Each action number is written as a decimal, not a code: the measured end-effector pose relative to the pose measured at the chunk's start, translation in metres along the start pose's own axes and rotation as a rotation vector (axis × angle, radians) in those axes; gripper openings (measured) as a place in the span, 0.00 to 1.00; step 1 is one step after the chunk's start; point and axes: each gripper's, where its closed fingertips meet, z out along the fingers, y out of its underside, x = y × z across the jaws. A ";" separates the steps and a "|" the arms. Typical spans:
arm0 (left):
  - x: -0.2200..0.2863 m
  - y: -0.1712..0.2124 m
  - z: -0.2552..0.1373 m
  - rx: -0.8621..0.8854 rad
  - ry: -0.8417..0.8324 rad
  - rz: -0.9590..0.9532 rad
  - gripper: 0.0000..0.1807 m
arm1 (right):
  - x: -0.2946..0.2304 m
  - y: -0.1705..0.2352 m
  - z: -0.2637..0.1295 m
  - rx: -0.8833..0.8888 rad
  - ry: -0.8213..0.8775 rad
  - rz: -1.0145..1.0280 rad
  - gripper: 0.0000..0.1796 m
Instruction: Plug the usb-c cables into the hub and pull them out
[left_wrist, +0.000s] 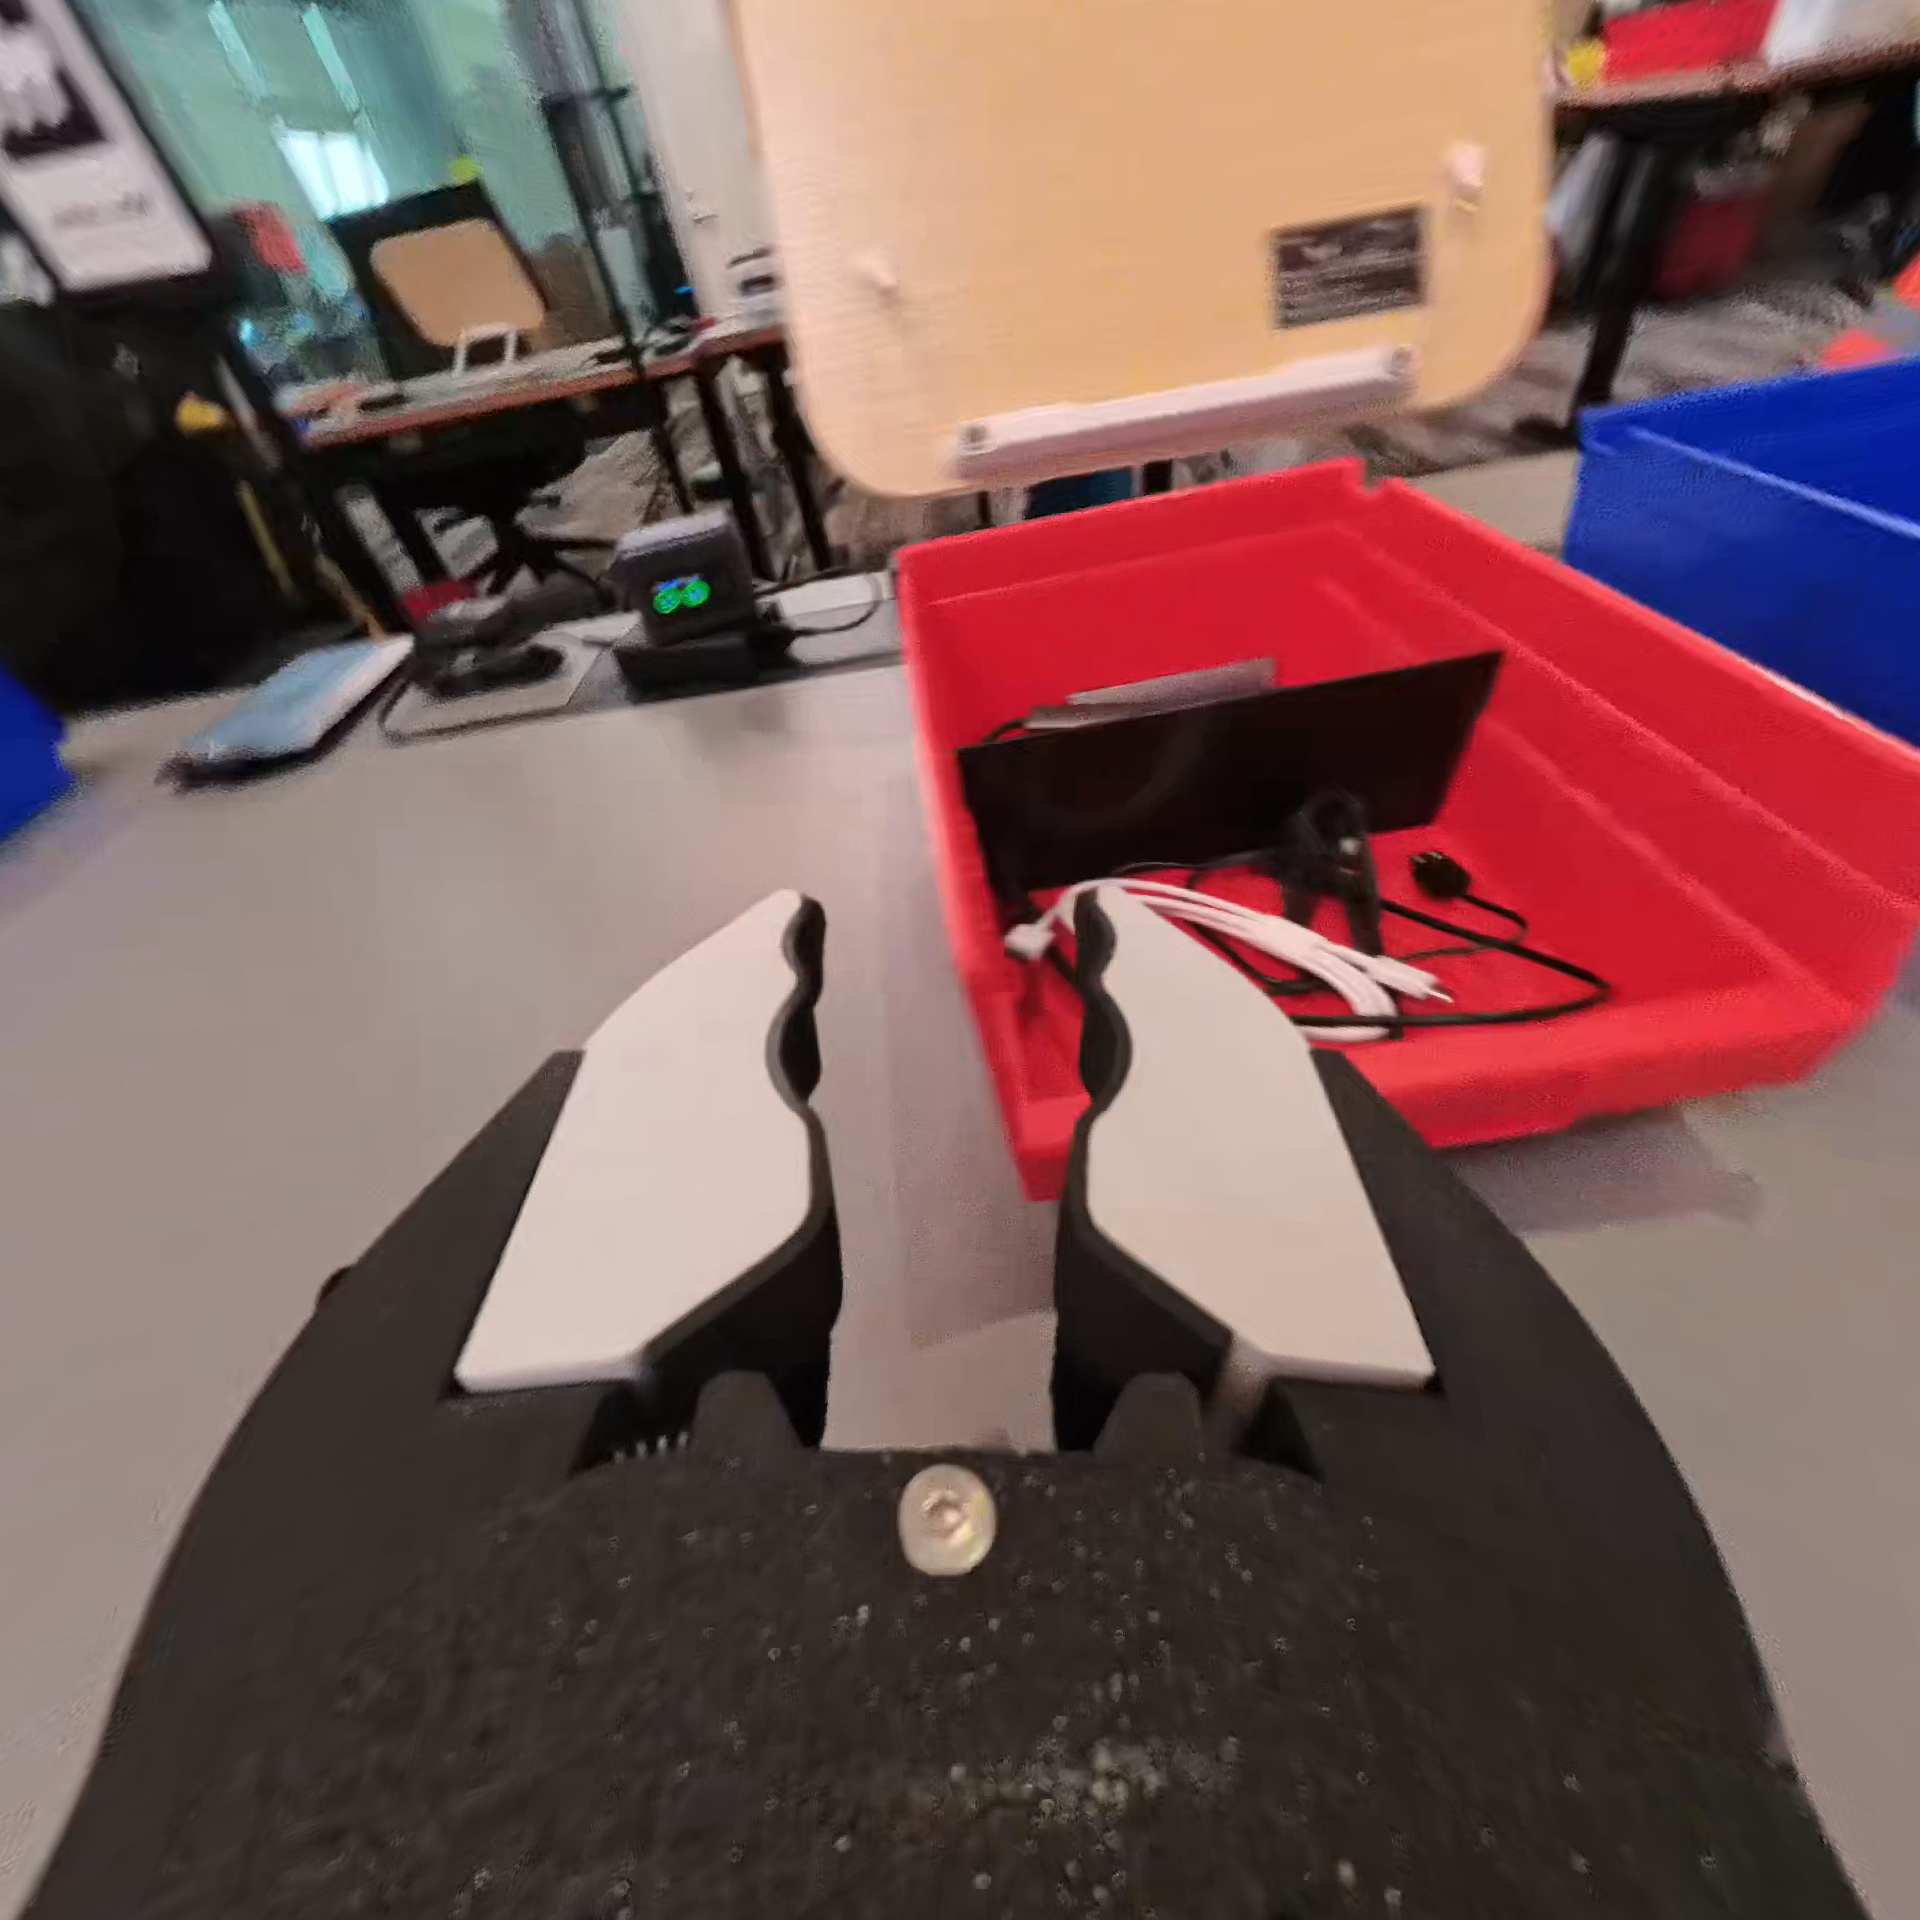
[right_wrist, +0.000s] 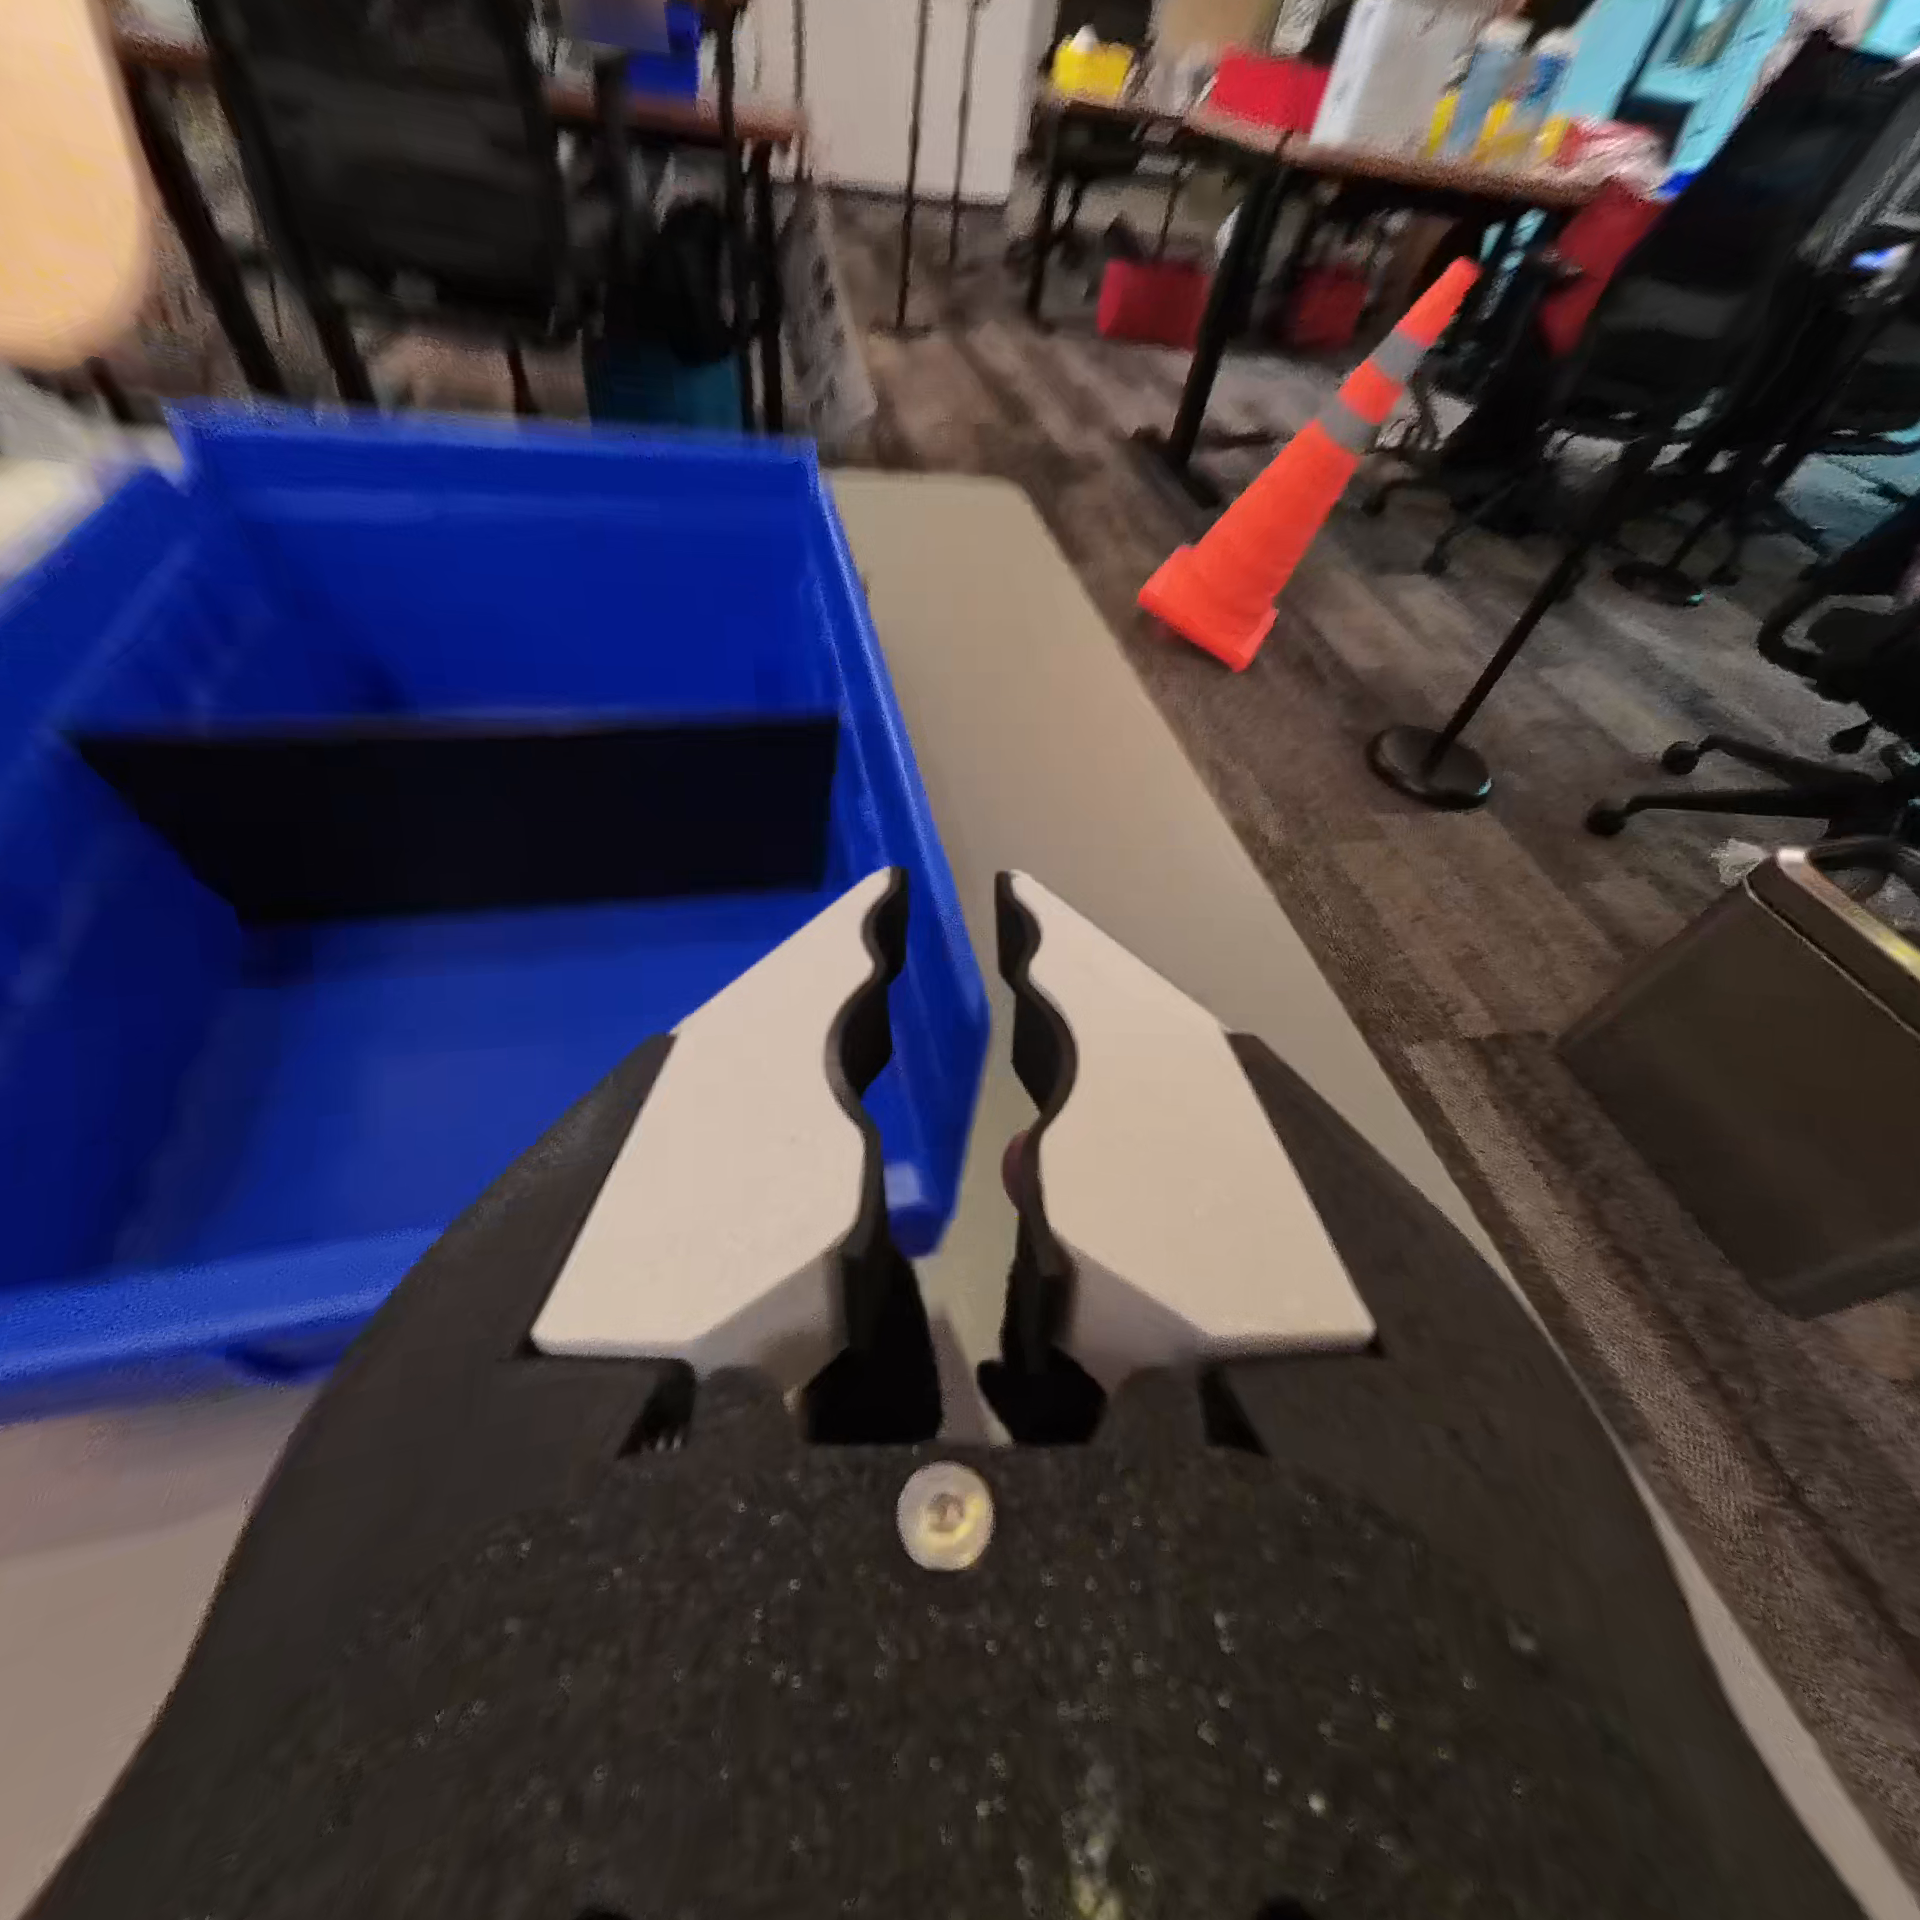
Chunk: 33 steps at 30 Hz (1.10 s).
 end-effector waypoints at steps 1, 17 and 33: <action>-0.014 0.005 0.002 0.003 -0.004 -0.064 0.25 | -0.011 -0.021 -0.014 0.050 -0.011 0.038 0.11; 0.011 0.057 0.057 -0.176 0.195 -0.077 0.05 | -0.302 0.028 -0.051 -0.073 -0.500 0.004 0.09; -0.167 0.056 0.044 -0.144 0.108 -0.177 0.02 | -0.454 -0.025 -0.108 0.098 -0.397 0.023 0.02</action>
